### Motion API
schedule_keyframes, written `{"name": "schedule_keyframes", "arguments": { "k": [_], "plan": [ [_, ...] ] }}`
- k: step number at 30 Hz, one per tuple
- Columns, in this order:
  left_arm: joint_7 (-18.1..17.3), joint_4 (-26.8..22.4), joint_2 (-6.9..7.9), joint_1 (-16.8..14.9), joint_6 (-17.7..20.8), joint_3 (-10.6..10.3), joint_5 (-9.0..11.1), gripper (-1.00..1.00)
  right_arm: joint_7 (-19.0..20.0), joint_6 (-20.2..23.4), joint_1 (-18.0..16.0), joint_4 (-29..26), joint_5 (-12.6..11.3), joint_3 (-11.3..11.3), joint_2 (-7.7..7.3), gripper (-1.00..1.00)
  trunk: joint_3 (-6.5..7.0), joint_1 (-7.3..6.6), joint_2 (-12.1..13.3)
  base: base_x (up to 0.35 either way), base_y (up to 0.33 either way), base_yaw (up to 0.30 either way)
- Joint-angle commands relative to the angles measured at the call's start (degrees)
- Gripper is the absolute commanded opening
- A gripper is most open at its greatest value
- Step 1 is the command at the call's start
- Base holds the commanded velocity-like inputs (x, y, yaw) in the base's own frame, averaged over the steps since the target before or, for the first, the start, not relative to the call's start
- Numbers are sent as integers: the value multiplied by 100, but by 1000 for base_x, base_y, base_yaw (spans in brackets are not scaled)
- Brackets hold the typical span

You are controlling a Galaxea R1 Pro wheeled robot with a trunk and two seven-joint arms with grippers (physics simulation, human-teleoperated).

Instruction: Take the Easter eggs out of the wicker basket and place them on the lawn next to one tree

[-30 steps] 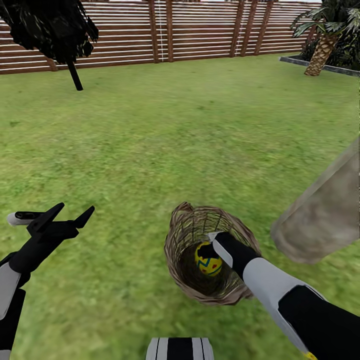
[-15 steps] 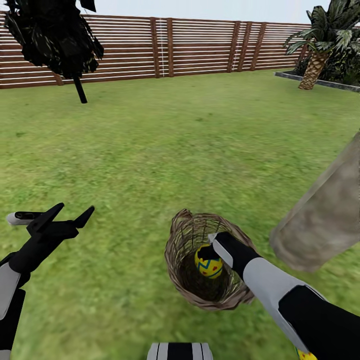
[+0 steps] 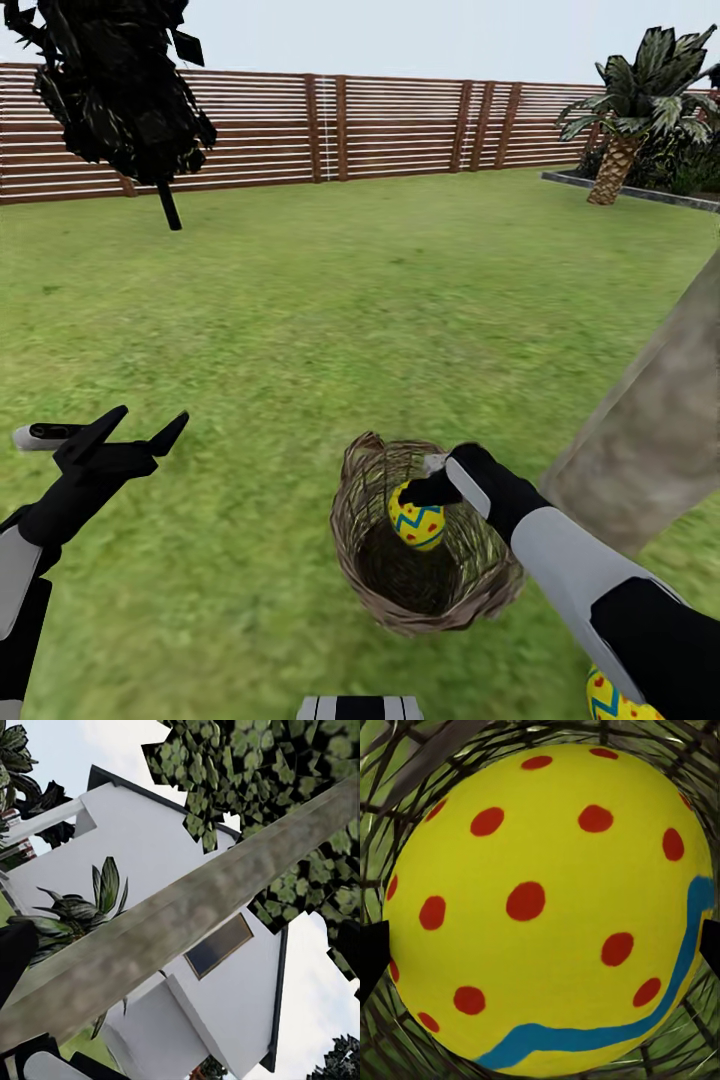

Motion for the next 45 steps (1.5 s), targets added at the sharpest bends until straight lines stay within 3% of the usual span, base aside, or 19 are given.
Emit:
{"name": "schedule_keyframes", "arguments": {
  "k": [1, 5, 7, 8, 10, 13, 17, 21, 22, 29, 32, 35, 39, 42, 45],
  "plan": [
    [-9, 2, 1, -3, 24, 2, 1, 100, 0, 16, -4, -8, -13, 36, -10, -100, 18, -3, 0, 0, 0, 0],
    [-11, 7, 1, -3, 24, 2, -5, 100, 9, 191, -4, -175, -17, 32, -60, -100, 107, -14, 5, 0, 0, 0],
    [-10, 8, 1, -3, 24, 2, -7, 100, 251, 534, 15, -562, -99, 28, -241, -100, 146, -42, 55, 0, 0, 0],
    [-8, 9, 1, -3, 24, 2, -8, 100, 488, 605, 56, -813, -255, 33, -460, -100, 164, -64, 95, 0, 0, 0],
    [-3, 9, -6, -3, 24, -2, -12, 100, 678, 655, 100, -1160, -622, 42, -757, -100, 200, -108, 175, 0, 0, 0],
    [-2, 9, -14, -3, 24, -14, -23, 100, 724, 679, 260, -1734, -918, 44, -887, -100, 254, -174, 296, 0, 0, 0],
    [-2, 8, -17, -3, 16, -24, -36, 100, 735, 682, 727, -3201, -963, 61, -1171, -100, 326, -262, 456, 0, 0, 0],
    [6, 7, -25, -3, 15, -31, -59, 100, 736, 679, 1340, -4775, -940, 45, -1329, -100, 397, -350, 617, 0, 0, 0],
    [7, 8, -26, -3, 15, -33, -60, 100, 738, 676, 1404, -4960, -939, 38, -1368, -100, 415, -372, 657, 0, 0, 0],
    [7, 1, -33, -3, 15, -34, -68, 100, 766, 642, 1488, -5096, -964, 21, -1461, -100, 541, -525, 937, 0, 0, 0],
    [7, 0, -34, -3, 15, -34, -69, 100, 867, 633, 1492, -5094, -1491, -31, -1502, -100, 595, -591, 1058, -148, 0, 0],
    [7, 0, -35, -3, 15, -34, -69, 100, 878, 630, 1494, -5090, -2000, -232, -1539, -100, 649, -657, 1178, -322, 0, 0],
    [7, 0, -34, -3, 15, -34, -62, 100, 879, 638, 1520, -5094, -2118, -275, -1556, -100, 721, -745, 1339, -304, 0, 0],
    [1, -8, -38, -3, 12, -48, -56, 100, 882, 637, 1525, -5097, -2165, -312, -1658, -100, 758, -789, 1419, -75, 0, -90],
    [-16, -8, -43, -3, 1, -51, -20, 100, 880, 638, 1553, -5097, -2423, -406, -1698, -100, 764, -789, 1419, -4, 0, -268]
  ]
}}
